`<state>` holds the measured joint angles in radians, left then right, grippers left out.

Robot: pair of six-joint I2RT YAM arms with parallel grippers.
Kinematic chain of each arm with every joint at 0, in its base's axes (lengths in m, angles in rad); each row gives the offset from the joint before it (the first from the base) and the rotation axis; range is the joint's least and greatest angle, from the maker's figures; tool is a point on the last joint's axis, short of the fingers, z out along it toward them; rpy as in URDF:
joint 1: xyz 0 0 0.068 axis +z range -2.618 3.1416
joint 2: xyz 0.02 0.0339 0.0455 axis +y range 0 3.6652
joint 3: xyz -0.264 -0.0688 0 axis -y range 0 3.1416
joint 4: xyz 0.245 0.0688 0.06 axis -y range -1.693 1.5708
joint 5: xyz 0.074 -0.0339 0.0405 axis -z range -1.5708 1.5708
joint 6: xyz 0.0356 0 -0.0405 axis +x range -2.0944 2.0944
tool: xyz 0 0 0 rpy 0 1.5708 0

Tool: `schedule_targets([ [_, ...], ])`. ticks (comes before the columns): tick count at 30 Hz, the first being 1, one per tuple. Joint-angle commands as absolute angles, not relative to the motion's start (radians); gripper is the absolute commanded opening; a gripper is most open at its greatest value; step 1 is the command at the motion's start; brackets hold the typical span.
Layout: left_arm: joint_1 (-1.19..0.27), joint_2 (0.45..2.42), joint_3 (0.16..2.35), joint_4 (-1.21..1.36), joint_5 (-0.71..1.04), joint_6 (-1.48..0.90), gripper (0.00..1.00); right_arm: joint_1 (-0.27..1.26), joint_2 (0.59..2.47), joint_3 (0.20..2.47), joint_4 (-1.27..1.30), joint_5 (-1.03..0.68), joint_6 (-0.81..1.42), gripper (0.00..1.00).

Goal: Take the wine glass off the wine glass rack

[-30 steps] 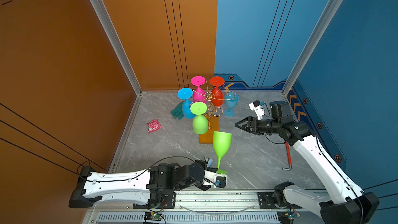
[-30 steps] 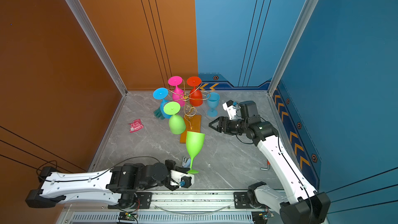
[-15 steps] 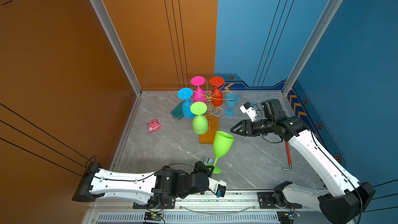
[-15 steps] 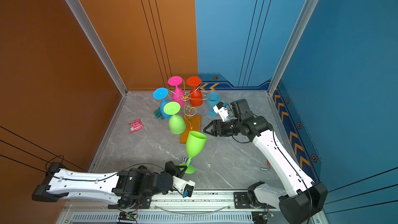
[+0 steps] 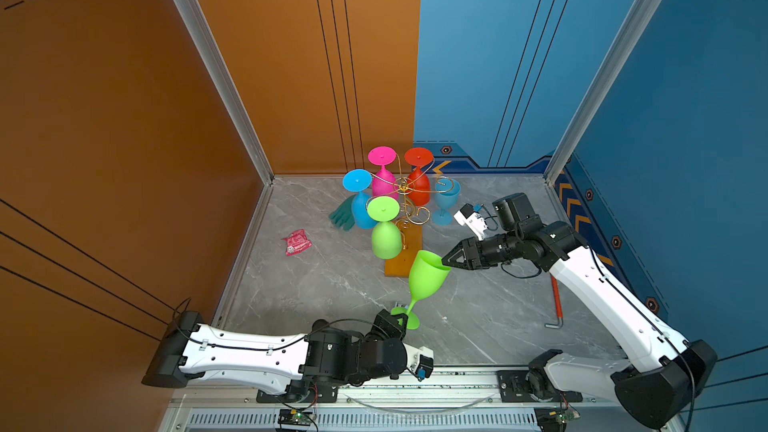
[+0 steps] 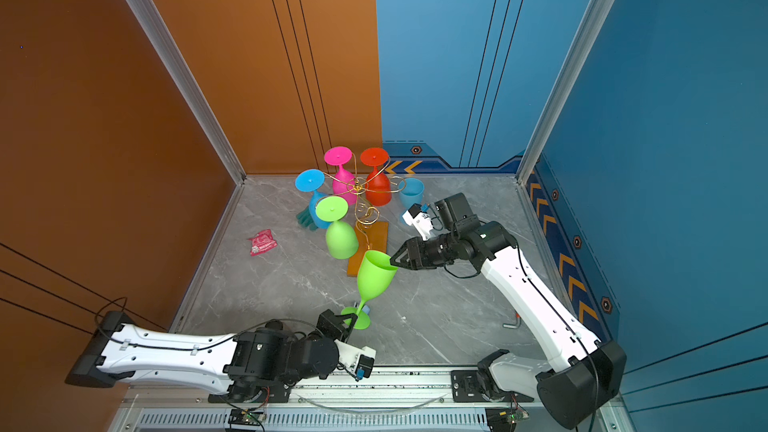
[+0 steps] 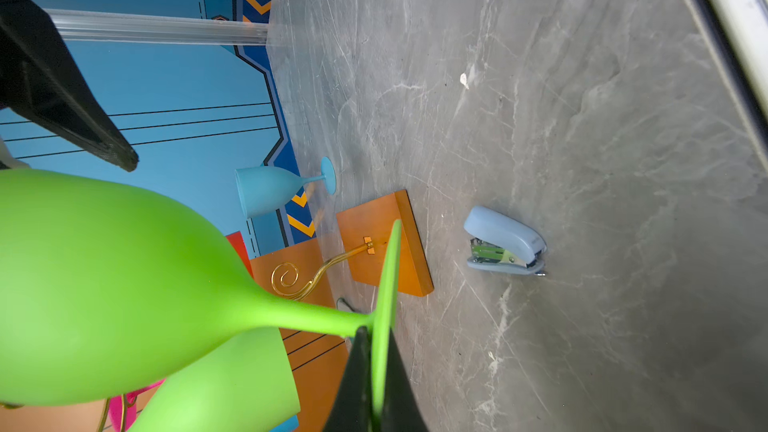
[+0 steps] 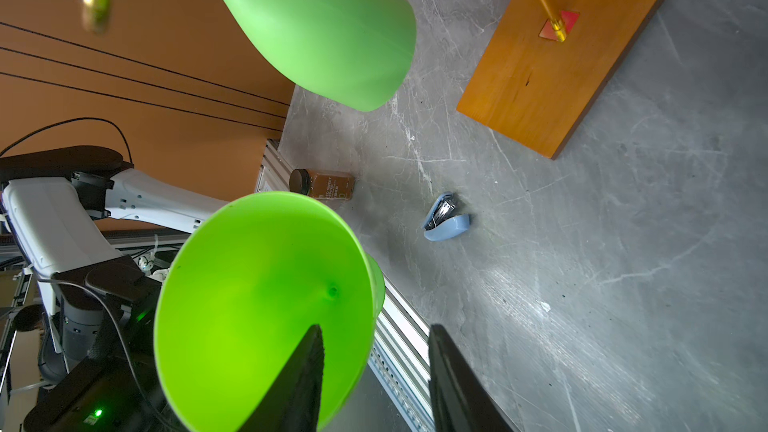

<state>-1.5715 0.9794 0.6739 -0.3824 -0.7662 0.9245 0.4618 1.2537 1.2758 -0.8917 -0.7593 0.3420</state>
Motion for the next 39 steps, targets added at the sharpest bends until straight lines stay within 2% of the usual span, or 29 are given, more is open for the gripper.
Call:
schedule_targets([
  [1, -1.59, 0.987, 0.653, -0.363, -0.835, 0.968, 0.0, 0.471, 1.273, 1.307, -0.927, -0.776, 0.319, 0.4],
  [6, -1.597, 1.012, 0.643, -0.347, -0.878, 1.029, 0.0, 0.479, 1.293, 1.313, -0.927, -0.782, 0.314, 0.34],
  [15, -1.598, 1.017, 0.631, -0.307, -0.888, 1.052, 0.0, 0.482, 1.306, 1.308, -0.927, -0.791, 0.31, 0.1],
  [23, -1.598, 1.018, 0.624, -0.307, -0.891, 1.043, 0.01, 0.479, 1.31, 1.307, -0.932, -0.77, 0.302, 0.01],
  [29, -1.599, 1.022, 0.617, -0.308, -0.882, 1.008, 0.14, 0.467, 1.304, 1.317, -0.931, -0.73, 0.306, 0.0],
  [37, -1.598, 1.014, 0.612, -0.31, -0.836, 0.888, 0.48, 0.441, 1.29, 1.326, -0.932, -0.672, 0.308, 0.0],
  [38, -1.598, 1.014, 0.612, -0.31, -0.831, 0.878, 0.53, 0.438, 1.287, 1.327, -0.931, -0.666, 0.308, 0.0],
  [39, -1.598, 1.014, 0.611, -0.31, -0.825, 0.864, 0.63, 0.433, 1.286, 1.329, -0.931, -0.657, 0.308, 0.0],
])
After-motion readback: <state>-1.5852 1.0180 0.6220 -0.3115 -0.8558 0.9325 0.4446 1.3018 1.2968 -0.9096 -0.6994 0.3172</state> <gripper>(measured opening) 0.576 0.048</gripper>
